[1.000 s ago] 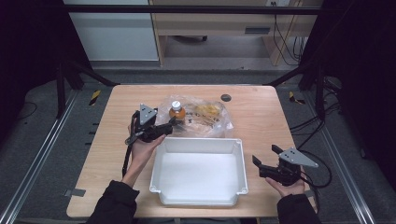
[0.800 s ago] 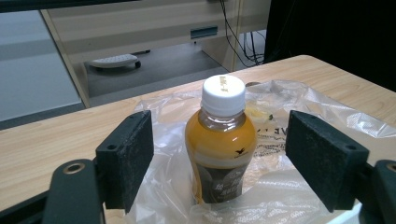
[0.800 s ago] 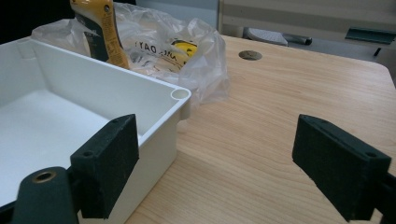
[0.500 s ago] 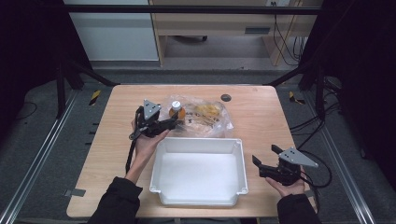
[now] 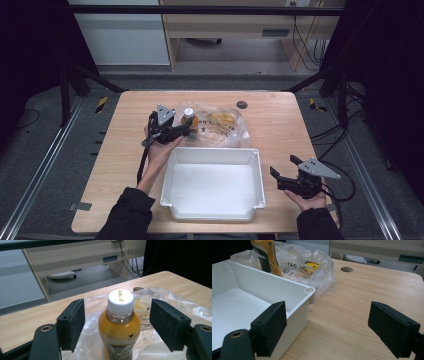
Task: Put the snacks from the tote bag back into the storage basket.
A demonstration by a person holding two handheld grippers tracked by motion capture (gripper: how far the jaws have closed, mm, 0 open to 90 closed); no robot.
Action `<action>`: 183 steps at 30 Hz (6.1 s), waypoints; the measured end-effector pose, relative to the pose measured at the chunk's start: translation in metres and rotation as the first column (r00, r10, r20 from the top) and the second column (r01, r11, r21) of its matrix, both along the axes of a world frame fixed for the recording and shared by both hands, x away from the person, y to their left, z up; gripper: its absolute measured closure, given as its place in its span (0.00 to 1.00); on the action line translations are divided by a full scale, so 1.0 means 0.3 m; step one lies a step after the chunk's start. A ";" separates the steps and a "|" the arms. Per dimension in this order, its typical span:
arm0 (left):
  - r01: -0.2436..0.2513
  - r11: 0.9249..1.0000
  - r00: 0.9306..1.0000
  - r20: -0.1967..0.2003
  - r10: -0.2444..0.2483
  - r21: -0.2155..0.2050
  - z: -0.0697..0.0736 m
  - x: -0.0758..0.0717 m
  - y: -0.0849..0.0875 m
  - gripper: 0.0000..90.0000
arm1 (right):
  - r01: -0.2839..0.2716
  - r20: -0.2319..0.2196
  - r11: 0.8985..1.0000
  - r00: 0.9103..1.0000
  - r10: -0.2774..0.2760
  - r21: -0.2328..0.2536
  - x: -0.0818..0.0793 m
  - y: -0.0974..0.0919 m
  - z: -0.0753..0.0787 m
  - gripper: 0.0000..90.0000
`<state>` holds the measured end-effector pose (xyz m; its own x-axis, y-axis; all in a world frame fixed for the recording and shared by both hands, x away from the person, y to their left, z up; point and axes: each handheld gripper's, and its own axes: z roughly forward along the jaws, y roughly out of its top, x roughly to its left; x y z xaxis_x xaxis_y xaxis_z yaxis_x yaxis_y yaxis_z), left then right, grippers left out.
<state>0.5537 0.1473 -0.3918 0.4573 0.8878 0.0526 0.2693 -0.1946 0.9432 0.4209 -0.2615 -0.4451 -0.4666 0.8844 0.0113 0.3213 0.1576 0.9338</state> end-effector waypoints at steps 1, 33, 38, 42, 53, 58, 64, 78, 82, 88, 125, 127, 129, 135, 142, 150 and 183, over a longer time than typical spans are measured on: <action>-0.002 1.000 1.000 0.000 0.002 0.002 -0.001 0.003 -0.001 0.32 | -0.001 0.002 1.000 1.000 0.001 -0.001 0.000 0.000 0.000 0.17; 0.026 1.000 1.000 -0.018 -0.026 0.012 -0.053 0.070 -0.038 0.54 | -0.005 -0.003 1.000 1.000 0.005 -0.005 0.003 0.000 -0.003 0.18; 0.024 1.000 0.999 -0.024 -0.023 0.014 -0.049 0.081 -0.048 0.55 | -0.005 -0.002 1.000 1.000 0.005 -0.005 0.003 0.000 -0.003 0.18; 0.021 1.000 0.999 -0.026 -0.020 0.013 -0.047 0.090 -0.055 0.59 | -0.006 -0.002 1.000 1.000 0.006 -0.005 0.004 0.000 -0.003 0.18; 0.025 1.000 0.999 -0.024 -0.025 0.002 -0.049 0.100 -0.058 0.64 | -0.007 -0.002 1.000 1.000 0.007 -0.006 0.003 -0.001 -0.002 0.18; 0.022 1.000 0.999 -0.027 -0.022 0.005 -0.046 0.100 -0.060 0.65 | -0.007 -0.003 1.000 1.000 0.007 -0.006 0.004 -0.002 -0.002 0.18; 0.021 1.000 0.999 -0.030 -0.021 0.009 -0.043 0.101 -0.061 0.65 | -0.005 -0.002 1.000 1.000 0.005 -0.003 0.003 -0.002 -0.001 0.18; 0.014 1.000 0.999 -0.051 -0.015 -0.012 -0.034 0.102 -0.051 0.65 | -0.007 -0.007 1.000 1.000 0.007 -0.006 0.004 0.001 -0.002 0.18; 0.014 1.000 0.998 -0.057 -0.015 -0.014 -0.029 0.102 -0.049 0.65 | -0.004 -0.005 1.000 1.000 0.004 -0.007 0.004 -0.001 -0.001 0.18; 0.021 0.999 0.999 -0.033 -0.022 -0.025 0.019 0.087 -0.041 0.65 | -0.005 -0.005 1.000 1.000 0.005 -0.007 0.003 -0.001 -0.001 0.18; 0.003 0.996 0.997 0.076 0.003 -0.087 0.269 0.021 0.010 0.65 | -0.004 0.001 1.000 1.000 0.004 -0.002 0.001 0.000 0.002 0.18; 0.003 0.996 0.997 0.082 0.004 -0.085 0.283 0.014 0.009 0.65 | -0.004 0.001 1.000 1.000 0.004 -0.002 0.001 0.000 0.002 0.18; 0.007 0.997 0.996 0.085 0.000 -0.080 0.291 0.006 0.009 0.65 | -0.004 0.001 1.000 1.000 0.004 -0.002 0.002 0.000 0.002 0.18; 0.016 0.997 0.995 0.095 -0.009 -0.080 0.309 -0.025 0.007 0.65 | -0.003 0.001 1.000 1.000 0.003 -0.003 0.002 0.000 0.002 0.18; 0.040 0.995 0.993 0.110 -0.030 -0.094 0.331 -0.065 0.006 0.65 | -0.001 -0.001 1.000 1.000 0.001 -0.003 0.001 0.000 0.002 0.18; 0.048 0.996 0.992 0.123 -0.038 -0.081 0.358 -0.107 0.009 0.65 | 0.000 0.000 1.000 1.000 0.000 -0.005 0.001 -0.002 0.001 0.18; 0.132 0.987 0.983 0.144 -0.118 -0.095 0.343 -0.307 0.029 0.65 | -0.001 0.004 1.000 1.000 0.001 -0.006 -0.003 -0.002 0.003 0.19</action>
<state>0.4617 0.1559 -0.2888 0.5597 0.8280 0.0334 0.1156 -0.1179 0.9863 0.4200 -0.2620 -0.4440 -0.4673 0.8841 0.0037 0.3170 0.1637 0.9342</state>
